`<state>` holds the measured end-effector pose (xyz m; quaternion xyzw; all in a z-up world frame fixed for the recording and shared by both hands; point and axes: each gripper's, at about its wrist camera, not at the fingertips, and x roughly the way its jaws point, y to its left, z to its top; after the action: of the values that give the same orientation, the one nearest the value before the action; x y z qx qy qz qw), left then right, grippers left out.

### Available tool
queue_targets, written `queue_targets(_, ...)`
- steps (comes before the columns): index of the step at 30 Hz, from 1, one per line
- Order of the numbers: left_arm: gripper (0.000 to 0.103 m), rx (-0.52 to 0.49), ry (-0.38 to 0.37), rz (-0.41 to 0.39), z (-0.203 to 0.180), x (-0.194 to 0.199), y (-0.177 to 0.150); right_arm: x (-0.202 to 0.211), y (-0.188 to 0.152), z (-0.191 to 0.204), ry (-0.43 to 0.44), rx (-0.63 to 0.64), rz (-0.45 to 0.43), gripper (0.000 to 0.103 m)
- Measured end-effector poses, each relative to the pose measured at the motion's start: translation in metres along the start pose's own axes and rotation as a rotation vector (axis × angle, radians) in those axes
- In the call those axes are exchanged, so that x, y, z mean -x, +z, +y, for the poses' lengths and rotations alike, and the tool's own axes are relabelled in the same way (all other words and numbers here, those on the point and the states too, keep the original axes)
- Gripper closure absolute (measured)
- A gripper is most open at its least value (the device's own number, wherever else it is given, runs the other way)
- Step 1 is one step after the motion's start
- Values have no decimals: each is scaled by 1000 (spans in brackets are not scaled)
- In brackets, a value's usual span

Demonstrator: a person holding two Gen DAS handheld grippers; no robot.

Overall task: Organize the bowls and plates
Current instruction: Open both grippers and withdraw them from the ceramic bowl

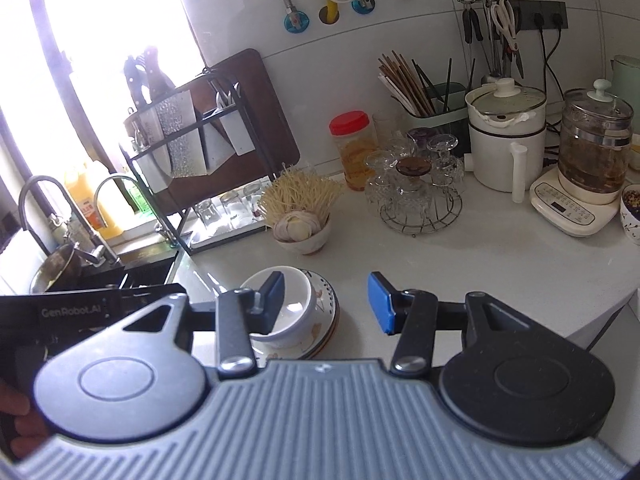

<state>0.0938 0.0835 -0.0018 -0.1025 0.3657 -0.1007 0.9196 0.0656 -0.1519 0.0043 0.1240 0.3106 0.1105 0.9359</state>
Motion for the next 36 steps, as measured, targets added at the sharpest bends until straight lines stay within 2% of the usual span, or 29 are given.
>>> queue_targets(11,62,21,53,-7,-12,22,-23,19,-15,-7,34,-3,4,53)
queue_targets(18,62,25,95,-16,-14,43,-35,30,-21,-2,84,-11,3,53)
queue_targets(30,62,42,107,-14,-29,64,-60,47,-40,0,104,22,37,53)
queue_targets(36,57,33,120,-30,-38,76,-68,52,-44,0,120,37,43,53)
